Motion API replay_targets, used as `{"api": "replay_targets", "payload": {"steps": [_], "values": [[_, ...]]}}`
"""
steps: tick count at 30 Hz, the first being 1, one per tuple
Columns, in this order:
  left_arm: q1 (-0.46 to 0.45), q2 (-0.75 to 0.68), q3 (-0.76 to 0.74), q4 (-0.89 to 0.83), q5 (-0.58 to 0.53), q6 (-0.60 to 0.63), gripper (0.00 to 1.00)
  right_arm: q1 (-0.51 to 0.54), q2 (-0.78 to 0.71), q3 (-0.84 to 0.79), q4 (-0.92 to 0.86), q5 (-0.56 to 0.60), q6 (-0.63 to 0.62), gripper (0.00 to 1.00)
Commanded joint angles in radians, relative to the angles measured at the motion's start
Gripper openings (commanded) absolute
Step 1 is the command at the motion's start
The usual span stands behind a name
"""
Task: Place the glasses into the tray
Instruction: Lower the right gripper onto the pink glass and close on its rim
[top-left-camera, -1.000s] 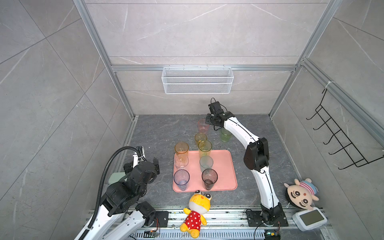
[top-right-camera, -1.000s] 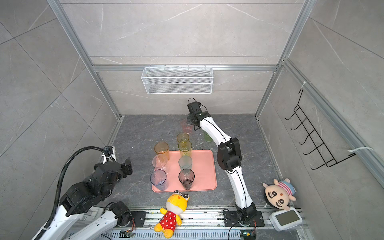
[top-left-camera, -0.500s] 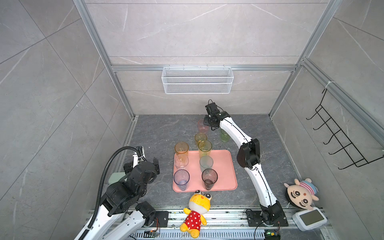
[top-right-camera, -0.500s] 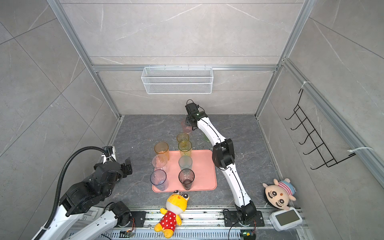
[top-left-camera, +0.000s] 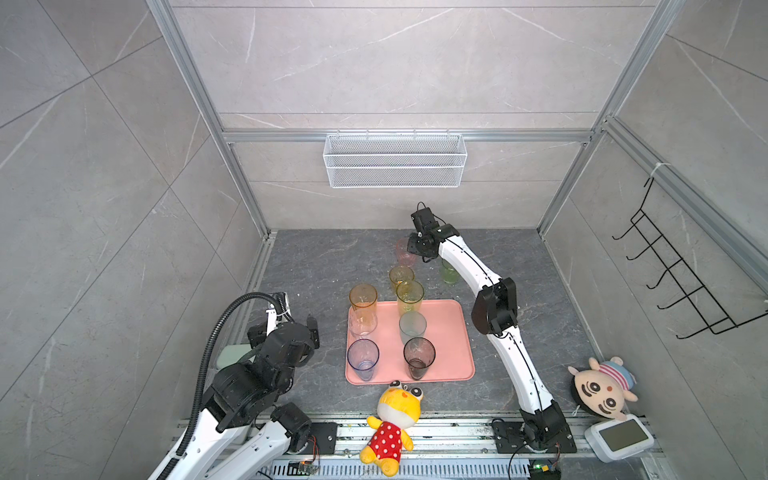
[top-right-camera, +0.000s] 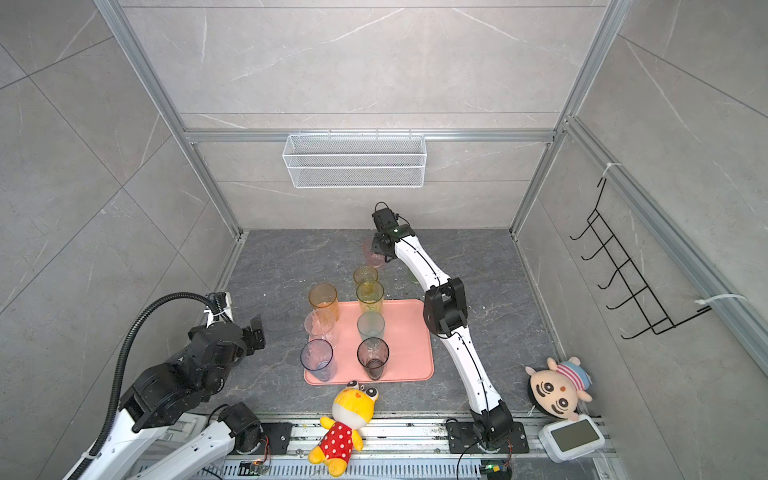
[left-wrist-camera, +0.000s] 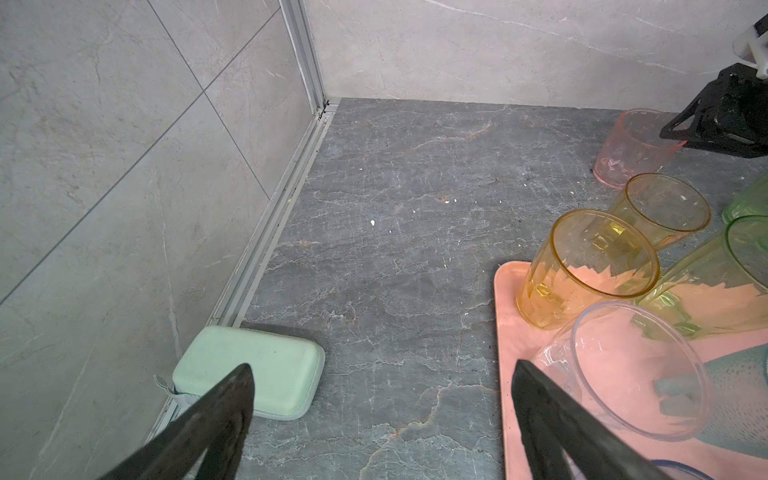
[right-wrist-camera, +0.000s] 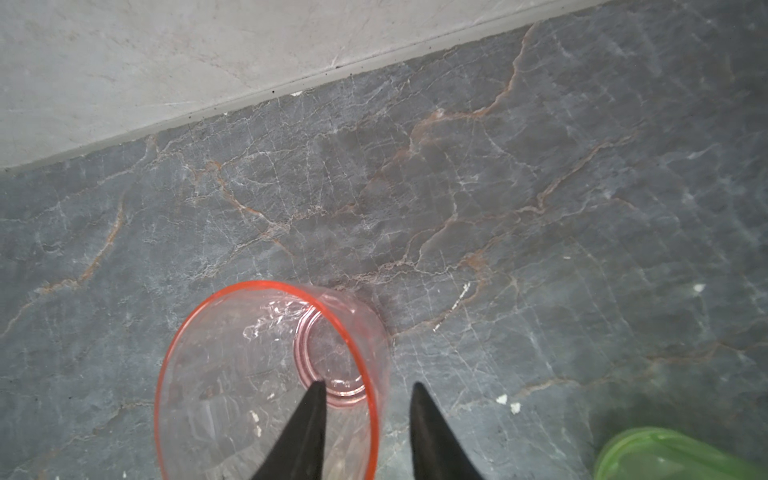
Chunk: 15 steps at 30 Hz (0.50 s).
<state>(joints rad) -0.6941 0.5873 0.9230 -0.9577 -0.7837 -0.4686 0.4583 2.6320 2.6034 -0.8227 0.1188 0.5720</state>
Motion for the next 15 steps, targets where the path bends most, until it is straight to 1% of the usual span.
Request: {"api": "replay_targets", "payload": {"steps": [1, 15], "values": [[-0.004, 0.006, 0.000, 0.014, -0.020, -0.011, 0.96, -0.002, 0.026, 0.029, -0.013, -0.018, 0.009, 0.33], [-0.004, 0.014, -0.003, 0.017, -0.006, -0.010, 0.96, -0.010, 0.026, 0.029, -0.015, -0.043, 0.008, 0.20]]}}
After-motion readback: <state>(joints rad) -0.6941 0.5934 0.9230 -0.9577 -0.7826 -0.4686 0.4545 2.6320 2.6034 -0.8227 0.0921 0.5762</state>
